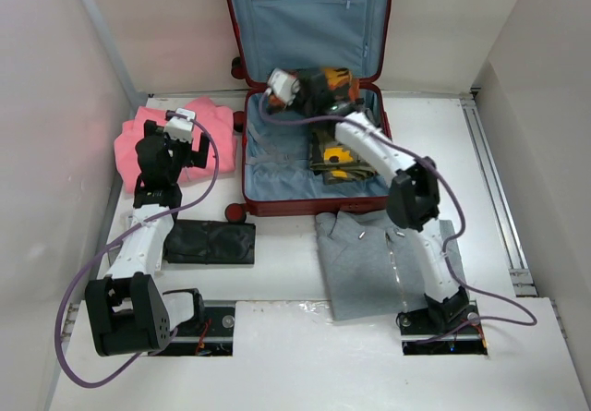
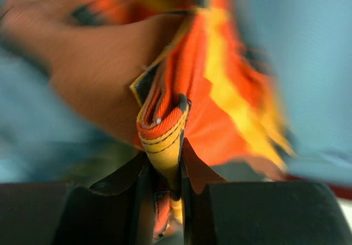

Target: Pack the luggage

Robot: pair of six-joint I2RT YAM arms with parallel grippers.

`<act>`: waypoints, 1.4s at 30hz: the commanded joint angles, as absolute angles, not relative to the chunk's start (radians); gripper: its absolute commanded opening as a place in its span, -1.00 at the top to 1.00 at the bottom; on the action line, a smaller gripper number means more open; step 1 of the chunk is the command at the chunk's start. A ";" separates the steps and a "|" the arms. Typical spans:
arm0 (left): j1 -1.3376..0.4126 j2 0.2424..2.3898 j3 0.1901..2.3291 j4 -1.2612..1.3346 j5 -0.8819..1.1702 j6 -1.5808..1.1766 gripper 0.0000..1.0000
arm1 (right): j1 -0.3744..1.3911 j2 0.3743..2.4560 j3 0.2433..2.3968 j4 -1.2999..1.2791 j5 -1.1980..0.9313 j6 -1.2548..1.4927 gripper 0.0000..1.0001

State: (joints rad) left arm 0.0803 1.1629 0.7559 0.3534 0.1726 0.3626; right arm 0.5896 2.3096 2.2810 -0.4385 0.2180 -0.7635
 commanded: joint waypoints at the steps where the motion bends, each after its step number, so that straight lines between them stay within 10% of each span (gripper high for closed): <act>1: 0.084 1.138 0.770 0.379 0.152 0.383 -1.00 | 0.658 2.335 2.255 -0.342 0.180 -0.785 1.00; 15: 0.084 1.129 0.761 0.368 0.141 0.393 -1.00 | 0.687 2.359 2.123 -0.347 0.009 -0.727 0.95; 20: 0.084 1.129 0.770 0.368 0.160 0.393 -1.00 | 0.678 2.405 2.256 -0.429 -0.090 -0.698 -0.41; 29: 0.084 1.153 0.845 0.267 0.340 0.456 -1.00 | 0.644 2.034 2.074 -0.355 -0.285 -0.671 -0.67; 31: 0.020 1.207 0.941 0.198 0.402 0.483 -0.87 | 0.570 2.016 2.033 -0.319 -0.336 -0.597 -0.42; 35: -0.130 1.347 1.130 0.005 0.411 0.552 -0.46 | 0.445 2.124 2.115 -0.354 -0.370 -0.444 0.87; 42: -0.326 1.640 1.387 -0.007 0.388 0.443 -0.04 | 0.353 2.212 2.020 -0.160 -0.374 -0.205 1.00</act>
